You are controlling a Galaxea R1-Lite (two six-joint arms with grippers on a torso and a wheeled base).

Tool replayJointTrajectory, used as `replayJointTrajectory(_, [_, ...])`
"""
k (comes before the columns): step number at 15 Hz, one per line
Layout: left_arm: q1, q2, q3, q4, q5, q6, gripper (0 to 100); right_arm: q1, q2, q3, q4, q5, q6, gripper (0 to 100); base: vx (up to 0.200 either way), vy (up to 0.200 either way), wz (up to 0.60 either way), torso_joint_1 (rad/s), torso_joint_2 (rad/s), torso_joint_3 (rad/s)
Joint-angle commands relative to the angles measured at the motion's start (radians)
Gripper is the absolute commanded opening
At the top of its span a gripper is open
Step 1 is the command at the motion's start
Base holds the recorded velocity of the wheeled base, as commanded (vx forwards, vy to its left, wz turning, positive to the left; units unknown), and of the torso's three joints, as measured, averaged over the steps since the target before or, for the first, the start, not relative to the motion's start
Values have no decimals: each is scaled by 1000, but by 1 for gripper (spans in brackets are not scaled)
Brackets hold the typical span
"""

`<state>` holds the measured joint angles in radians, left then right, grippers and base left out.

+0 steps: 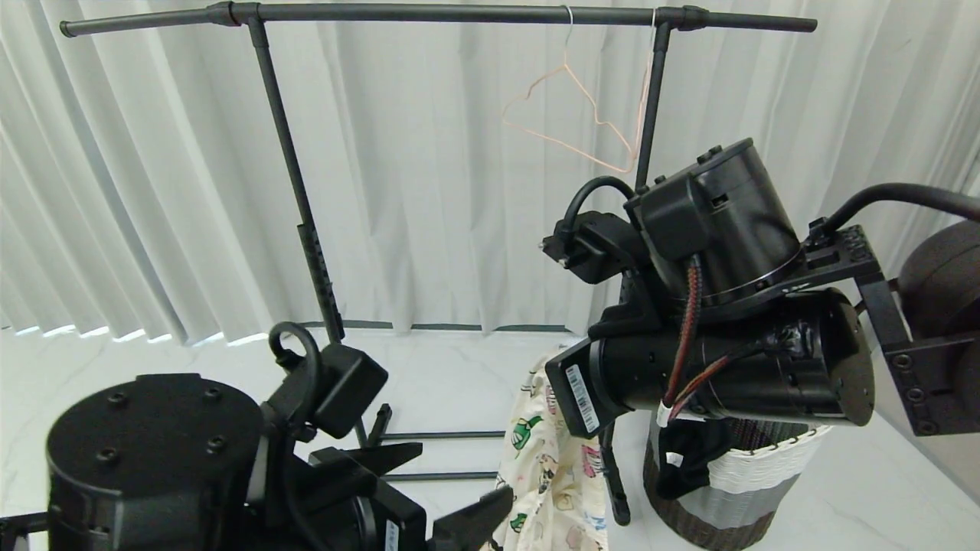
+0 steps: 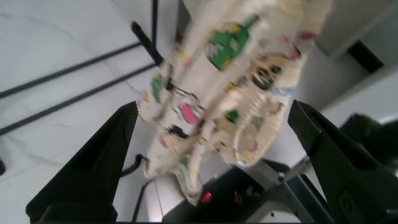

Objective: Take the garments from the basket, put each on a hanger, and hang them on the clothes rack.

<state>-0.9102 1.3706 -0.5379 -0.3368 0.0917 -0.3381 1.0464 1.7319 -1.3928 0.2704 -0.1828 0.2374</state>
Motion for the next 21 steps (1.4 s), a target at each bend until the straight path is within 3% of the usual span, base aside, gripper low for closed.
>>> replayJointTrajectory(1, [-42, 73, -16, 1, 0, -2, 100, 9, -2, 1, -7, 0, 11, 0, 0, 0, 0, 0, 0, 0])
replayJointTrajectory(2, [-41, 134, -25, -1, 6, -9, 100, 21, -8, 1, -7, 0, 19, 0, 0, 0, 0, 0, 0, 0])
replayJointTrajectory(4, [-39, 252, -34, -60, 40, -101, 100, 32, -14, 1, -7, 0, 36, 0, 0, 0, 0, 0, 0, 0])
replayJointTrajectory(6, [-42, 410, -68, -153, 148, -164, 100, 41, -28, 6, -7, -1, 39, 0, 0, 0, 0, 0, 0, 0])
replayJointTrajectory(9, [-55, 482, -63, -156, 175, -193, 100, 40, -40, 8, -7, -3, 39, 0, 0, 0, 0, 0, 0, 0])
replayJointTrajectory(11, [-49, 527, -56, -156, 240, -193, 100, 40, -52, 9, -2, -3, 40, 0, 0, 0, 0, 0, 0, 0])
replayJointTrajectory(16, [-50, 470, 47, -156, 264, -185, 100, 20, -95, 70, 0, -70, 39, 0, 0, 0, 0, 0, 0, 0])
replayJointTrajectory(21, [-53, 320, 55, -156, 264, -144, 100, 14, -161, 192, -4, -103, 39, 0, 0, 0, 0, 0, 0, 0])
